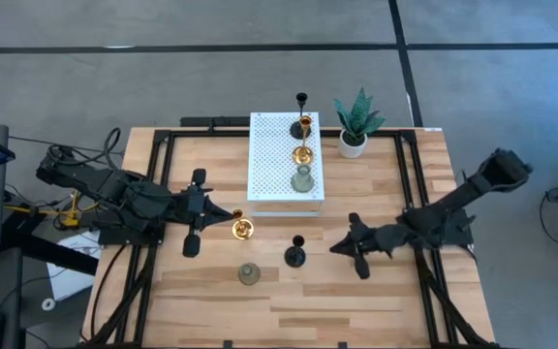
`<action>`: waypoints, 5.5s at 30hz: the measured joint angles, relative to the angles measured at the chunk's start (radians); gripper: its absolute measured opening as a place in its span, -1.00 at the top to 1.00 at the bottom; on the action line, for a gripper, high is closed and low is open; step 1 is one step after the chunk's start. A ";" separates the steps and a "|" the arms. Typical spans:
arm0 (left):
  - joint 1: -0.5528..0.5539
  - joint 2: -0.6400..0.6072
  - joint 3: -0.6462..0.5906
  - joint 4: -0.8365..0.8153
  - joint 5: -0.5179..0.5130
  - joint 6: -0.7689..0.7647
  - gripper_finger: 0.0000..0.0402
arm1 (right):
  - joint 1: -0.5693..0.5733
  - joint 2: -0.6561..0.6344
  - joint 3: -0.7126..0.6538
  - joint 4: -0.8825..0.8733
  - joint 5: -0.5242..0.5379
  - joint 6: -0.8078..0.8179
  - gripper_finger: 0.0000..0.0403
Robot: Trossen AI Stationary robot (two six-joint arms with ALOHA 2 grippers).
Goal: Pick & Place candle stick holders
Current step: Put the black candle holder aligned with the other black candle holder on the shelf
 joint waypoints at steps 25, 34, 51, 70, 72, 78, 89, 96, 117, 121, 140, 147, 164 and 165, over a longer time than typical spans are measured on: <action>0.000 0.000 0.000 0.007 0.000 0.003 0.96 | -0.227 0.447 0.147 0.304 -0.253 -0.182 0.87; 0.000 0.000 0.000 0.007 0.000 0.002 0.96 | -0.232 0.604 0.270 0.302 -0.251 -0.179 0.30; 0.000 0.000 0.000 0.006 0.000 0.003 0.96 | -0.223 0.636 0.331 0.298 -0.253 -0.140 0.51; 0.000 0.000 0.000 0.013 0.000 -0.049 0.96 | -0.223 0.470 0.406 0.064 -0.261 -0.037 0.98; 0.000 0.000 0.000 0.015 0.000 -0.050 0.96 | -0.222 0.420 0.452 -0.061 -0.259 -0.062 0.98; 0.010 0.008 0.000 0.058 0.000 -0.046 0.96 | -0.234 0.288 0.616 -0.319 -0.257 -0.153 0.99; 0.082 0.137 -0.001 0.281 0.000 0.089 0.58 | -0.284 0.269 0.950 -0.675 -0.251 -0.299 1.00; 0.131 0.194 -0.001 0.453 0.000 0.107 0.12 | -0.283 0.311 1.038 -0.690 -0.227 -0.369 1.00; 0.169 0.329 0.000 0.713 0.015 0.018 0.01 | -0.298 0.312 1.046 -0.688 -0.171 -0.385 1.00; 0.170 0.321 0.000 0.712 0.015 0.018 0.18 | -0.298 0.312 1.046 -0.688 -0.171 -0.396 1.00; 0.170 0.320 0.000 0.711 0.016 0.029 0.88 | -0.303 0.311 1.046 -0.687 -0.166 -0.398 1.00; 0.170 0.320 0.000 0.711 0.015 0.033 0.91 | -0.303 0.311 1.046 -0.687 -0.150 -0.396 1.00; 0.170 0.321 0.000 0.702 0.015 0.057 0.94 | -0.302 0.307 1.045 -0.686 -0.147 -0.411 0.70; 0.170 0.321 0.000 0.700 0.016 0.057 0.94 | -0.302 0.306 1.045 -0.684 -0.147 -0.411 0.68</action>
